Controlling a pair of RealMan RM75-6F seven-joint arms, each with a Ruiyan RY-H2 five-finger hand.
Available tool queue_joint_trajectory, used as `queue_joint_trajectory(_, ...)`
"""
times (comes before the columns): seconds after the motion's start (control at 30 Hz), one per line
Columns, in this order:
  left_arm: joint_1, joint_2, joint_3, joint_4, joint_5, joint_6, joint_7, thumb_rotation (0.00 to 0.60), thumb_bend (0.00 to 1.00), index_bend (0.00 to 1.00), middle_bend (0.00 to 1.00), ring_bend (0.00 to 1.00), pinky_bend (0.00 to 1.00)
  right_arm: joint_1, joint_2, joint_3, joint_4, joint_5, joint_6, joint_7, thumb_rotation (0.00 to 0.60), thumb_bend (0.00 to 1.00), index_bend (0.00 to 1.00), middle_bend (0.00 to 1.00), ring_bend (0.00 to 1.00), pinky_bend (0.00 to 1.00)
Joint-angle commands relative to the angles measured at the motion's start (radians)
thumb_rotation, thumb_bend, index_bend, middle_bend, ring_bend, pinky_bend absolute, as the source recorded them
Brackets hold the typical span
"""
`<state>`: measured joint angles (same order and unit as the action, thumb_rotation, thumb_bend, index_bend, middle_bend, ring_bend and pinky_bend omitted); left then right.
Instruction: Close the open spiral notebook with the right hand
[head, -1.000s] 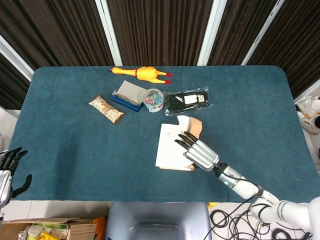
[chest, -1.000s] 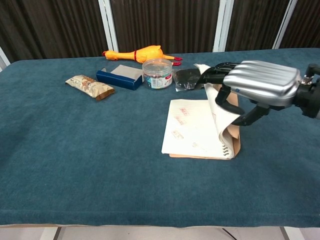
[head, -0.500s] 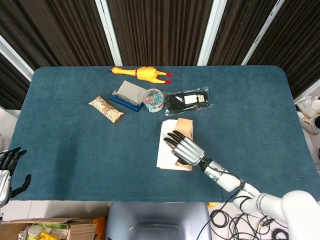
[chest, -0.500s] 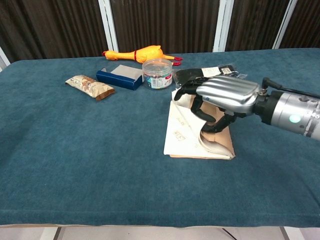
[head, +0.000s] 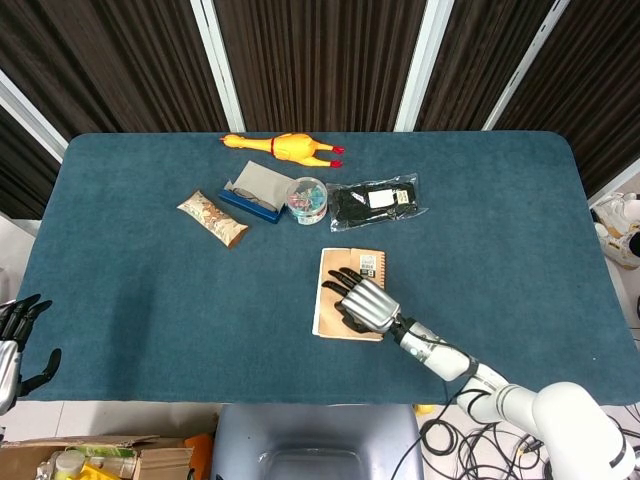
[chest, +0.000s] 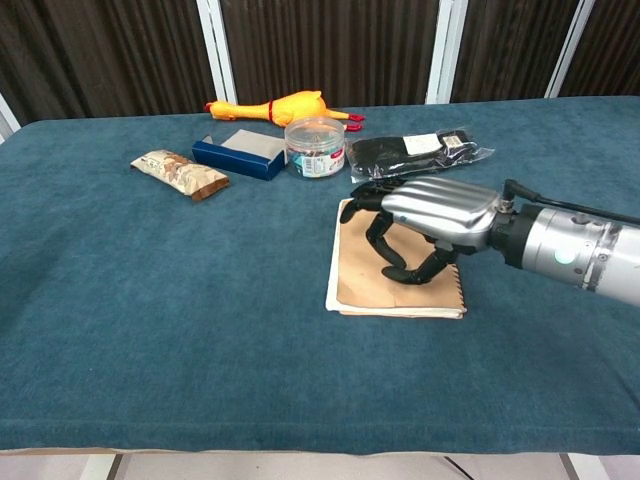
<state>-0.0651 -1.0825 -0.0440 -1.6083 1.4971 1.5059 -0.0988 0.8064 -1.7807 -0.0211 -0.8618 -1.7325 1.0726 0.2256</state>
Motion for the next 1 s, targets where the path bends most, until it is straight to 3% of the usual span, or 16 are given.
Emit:
queue_joint_trajectory(0.03, -0.001, -0.001, 0.001, 0.001, 0.002, -0.001, 0.001, 0.600, 0.41, 0.19, 0.12, 0.10, 0.33, -0.015, 0.038, 0.007, -0.028, 0.001, 0.060, 0.015, 0.600, 0.35, 0.21, 0.13, 0.00, 0.08)
queue_joint_trajectory(0.17, -0.003, -0.002, -0.001, 0.002, 0.000, -0.004, 0.003, 0.600, 0.41, 0.19, 0.12, 0.10, 0.33, -0.053, 0.136, 0.024, -0.127, 0.011, 0.143, -0.040, 0.600, 0.35, 0.21, 0.13, 0.00, 0.08)
queue_joint_trajectory(0.4, -0.003, -0.003, -0.001, -0.004, -0.008, -0.008, 0.019, 0.600, 0.41, 0.19, 0.12, 0.10, 0.33, -0.145, 0.320, 0.017, -0.330, 0.092, 0.148, -0.196, 0.600, 0.35, 0.20, 0.13, 0.00, 0.08)
queue_joint_trajectory(0.73, 0.000, -0.009, 0.007, -0.009, 0.009, 0.001, 0.047, 0.600, 0.41, 0.19, 0.12, 0.10, 0.34, -0.441, 0.457, 0.026, -0.581, 0.243, 0.442, -0.389, 0.600, 0.29, 0.10, 0.10, 0.00, 0.03)
queue_joint_trajectory(0.87, -0.001, -0.016, 0.009, -0.008, 0.018, 0.004, 0.069, 0.600, 0.41, 0.19, 0.12, 0.10, 0.34, -0.522, 0.525, 0.027, -0.719, 0.348, 0.449, -0.372, 0.600, 0.24, 0.05, 0.06, 0.00, 0.03)
queue_joint_trajectory(1.0, -0.005, -0.021, 0.012, -0.012, 0.018, -0.004, 0.093, 0.600, 0.41, 0.19, 0.12, 0.10, 0.34, -0.554, 0.570, 0.029, -0.779, 0.428, 0.408, -0.404, 0.600, 0.24, 0.00, 0.03, 0.00, 0.04)
